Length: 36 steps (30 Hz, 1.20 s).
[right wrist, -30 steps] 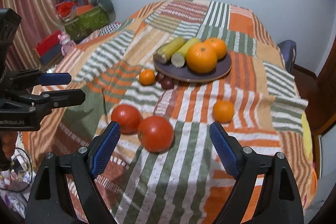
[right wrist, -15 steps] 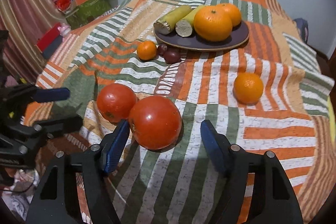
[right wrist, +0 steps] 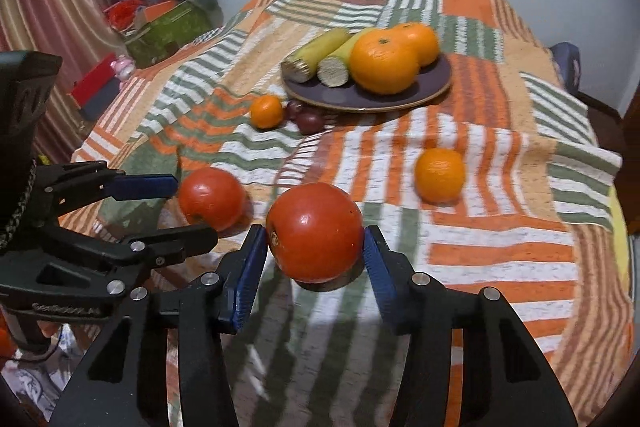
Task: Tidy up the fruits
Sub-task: 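Grasp a red tomato with the right gripper while the left gripper grasps another red tomato, then carry the tomato in the left gripper toward the plate while the right gripper carries its tomato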
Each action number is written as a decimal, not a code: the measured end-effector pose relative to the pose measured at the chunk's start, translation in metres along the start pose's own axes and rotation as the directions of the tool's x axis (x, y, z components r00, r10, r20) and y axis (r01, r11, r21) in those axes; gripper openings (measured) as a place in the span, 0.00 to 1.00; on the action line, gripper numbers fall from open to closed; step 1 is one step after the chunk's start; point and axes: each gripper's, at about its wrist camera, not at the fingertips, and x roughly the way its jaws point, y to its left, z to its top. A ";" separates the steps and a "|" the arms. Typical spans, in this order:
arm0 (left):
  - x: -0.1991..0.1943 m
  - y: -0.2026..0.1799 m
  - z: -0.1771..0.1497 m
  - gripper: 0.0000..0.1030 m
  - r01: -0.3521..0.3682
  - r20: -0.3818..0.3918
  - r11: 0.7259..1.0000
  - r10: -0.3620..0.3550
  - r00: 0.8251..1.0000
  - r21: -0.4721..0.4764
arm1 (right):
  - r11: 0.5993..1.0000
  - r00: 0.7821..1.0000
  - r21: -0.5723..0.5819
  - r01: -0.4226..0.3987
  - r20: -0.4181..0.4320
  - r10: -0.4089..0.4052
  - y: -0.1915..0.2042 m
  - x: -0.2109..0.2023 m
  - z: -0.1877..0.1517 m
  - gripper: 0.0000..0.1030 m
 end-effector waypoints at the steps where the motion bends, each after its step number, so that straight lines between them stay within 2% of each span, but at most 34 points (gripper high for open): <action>1: 0.002 -0.001 0.001 0.56 0.003 -0.001 1.000 -0.003 1.000 0.000 | 1.000 1.000 0.005 0.006 0.004 -0.006 -0.003 -0.002 0.000 0.45; 6: 0.007 0.000 0.004 0.45 -0.014 0.012 1.000 0.014 1.000 -0.007 | 0.999 1.000 0.031 0.019 0.015 -0.019 -0.012 -0.008 0.000 0.45; 11: 0.005 0.007 0.006 0.44 0.016 0.004 0.999 -0.016 1.000 -0.034 | 0.999 1.000 0.049 0.021 0.015 -0.021 -0.017 -0.008 0.001 0.45; 19: -0.004 0.007 0.016 0.44 0.002 0.036 1.000 -0.001 0.999 -0.029 | 0.998 0.999 0.057 0.025 0.039 -0.027 -0.027 -0.013 0.012 0.45; 28: -0.020 0.014 0.050 0.44 0.000 0.107 1.000 0.003 0.994 -0.029 | 0.997 0.994 0.060 0.049 0.090 -0.055 -0.044 -0.021 0.037 0.45; 30: -0.021 0.015 0.061 0.44 -0.006 0.122 1.000 0.009 0.993 -0.024 | 0.997 0.992 0.063 0.052 0.115 -0.059 -0.049 -0.024 0.044 0.40; 33: -0.020 0.016 0.074 0.44 -0.009 0.137 1.000 0.012 0.991 -0.023 | 0.996 0.987 0.070 0.048 0.152 -0.058 -0.055 -0.032 0.058 0.40; 36: -0.018 0.018 0.084 0.44 -0.004 0.150 1.000 0.009 0.989 -0.031 | 0.997 0.987 0.054 0.049 0.150 -0.057 -0.057 -0.028 0.068 0.40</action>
